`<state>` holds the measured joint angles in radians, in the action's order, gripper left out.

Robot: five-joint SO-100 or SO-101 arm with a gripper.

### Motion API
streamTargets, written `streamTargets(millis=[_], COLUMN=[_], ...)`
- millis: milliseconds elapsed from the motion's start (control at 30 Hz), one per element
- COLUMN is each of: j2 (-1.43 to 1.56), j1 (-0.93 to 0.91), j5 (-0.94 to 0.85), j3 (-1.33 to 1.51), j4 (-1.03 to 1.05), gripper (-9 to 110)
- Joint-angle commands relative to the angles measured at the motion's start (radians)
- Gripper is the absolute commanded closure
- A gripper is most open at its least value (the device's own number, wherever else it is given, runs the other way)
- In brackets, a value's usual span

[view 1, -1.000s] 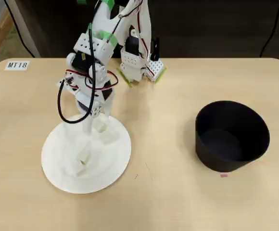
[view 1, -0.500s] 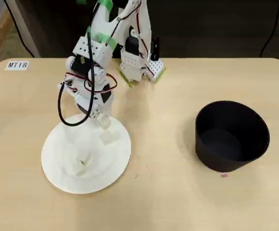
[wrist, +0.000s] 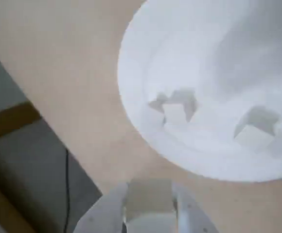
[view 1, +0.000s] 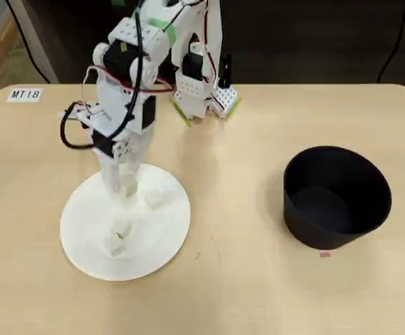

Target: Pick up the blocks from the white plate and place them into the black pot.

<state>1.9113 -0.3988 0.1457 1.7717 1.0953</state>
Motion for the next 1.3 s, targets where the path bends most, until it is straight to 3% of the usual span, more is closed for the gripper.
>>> streamTargets(millis=[0,233,433,667,933,1067,1267], j2=[0.115,0.236,0.273,0.218,0.15,0.156,0.172], j1=[0.156,0.638,0.871,0.986,1.032,1.032,1.02], j5=[0.008,-0.008,-0.057,-0.127,-0.155,-0.187,-0.209], j3=[-0.049,0.04,0.256,0.407,0.407,0.407,0.402], j4=[-0.025,-0.132,-0.4,-0.649,-0.703,-0.655,-0.612], gripper=[104,104,104,104,104,82,76])
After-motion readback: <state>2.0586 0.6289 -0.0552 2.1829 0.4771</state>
